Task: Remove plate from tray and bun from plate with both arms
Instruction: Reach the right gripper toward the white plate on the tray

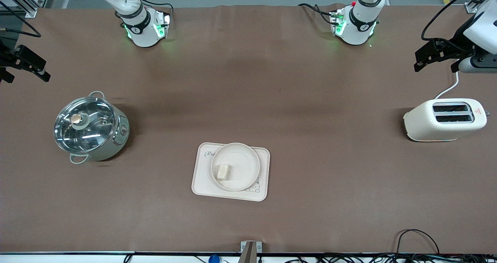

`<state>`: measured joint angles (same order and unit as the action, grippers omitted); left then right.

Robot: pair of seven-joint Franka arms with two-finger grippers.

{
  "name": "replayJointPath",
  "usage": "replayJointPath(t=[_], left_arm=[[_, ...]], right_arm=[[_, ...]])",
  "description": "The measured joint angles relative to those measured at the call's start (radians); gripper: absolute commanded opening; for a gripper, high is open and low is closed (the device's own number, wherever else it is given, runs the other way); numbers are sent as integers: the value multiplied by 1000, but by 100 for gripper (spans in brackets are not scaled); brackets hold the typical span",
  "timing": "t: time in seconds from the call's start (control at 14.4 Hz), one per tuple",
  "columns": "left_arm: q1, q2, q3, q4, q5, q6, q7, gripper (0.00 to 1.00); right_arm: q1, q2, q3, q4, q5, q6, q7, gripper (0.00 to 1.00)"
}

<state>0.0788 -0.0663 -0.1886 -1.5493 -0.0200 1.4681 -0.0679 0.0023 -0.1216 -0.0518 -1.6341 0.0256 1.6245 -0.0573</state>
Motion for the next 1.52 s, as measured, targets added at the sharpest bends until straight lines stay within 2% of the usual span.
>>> replayJointPath(t=[0.55,0.69,0.83,0.97,1.11,1.25,1.39,1.52], left_arm=[[1,16,0,1,0,0,0,100],[2,23,0,3,0,0,0,100],[2,26,1,4,0,0,0,100],[2,30,1,4,0,0,0,100],[2,35,1,5,0,4,0,100],[2,37,1,7,0,11,0,100],[3,38,1,9,0,19,0,100],[11,40,2,10,0,21,-1,100]], right_arm=[[0,3,0,-1,0,0,0,100],[1,30,0,-4,2,0,0,100],[4,78,2,-5,41,6,-1,100],[33,145,3,-7,115,12,-7,100],[100,241,5,-6,168,79,-7,100],[173,362,7,-6,255,187,-4,100],[233,503,8,-6,403,308,-5,100],[307,646,10,-3,496,489,-9,100]])
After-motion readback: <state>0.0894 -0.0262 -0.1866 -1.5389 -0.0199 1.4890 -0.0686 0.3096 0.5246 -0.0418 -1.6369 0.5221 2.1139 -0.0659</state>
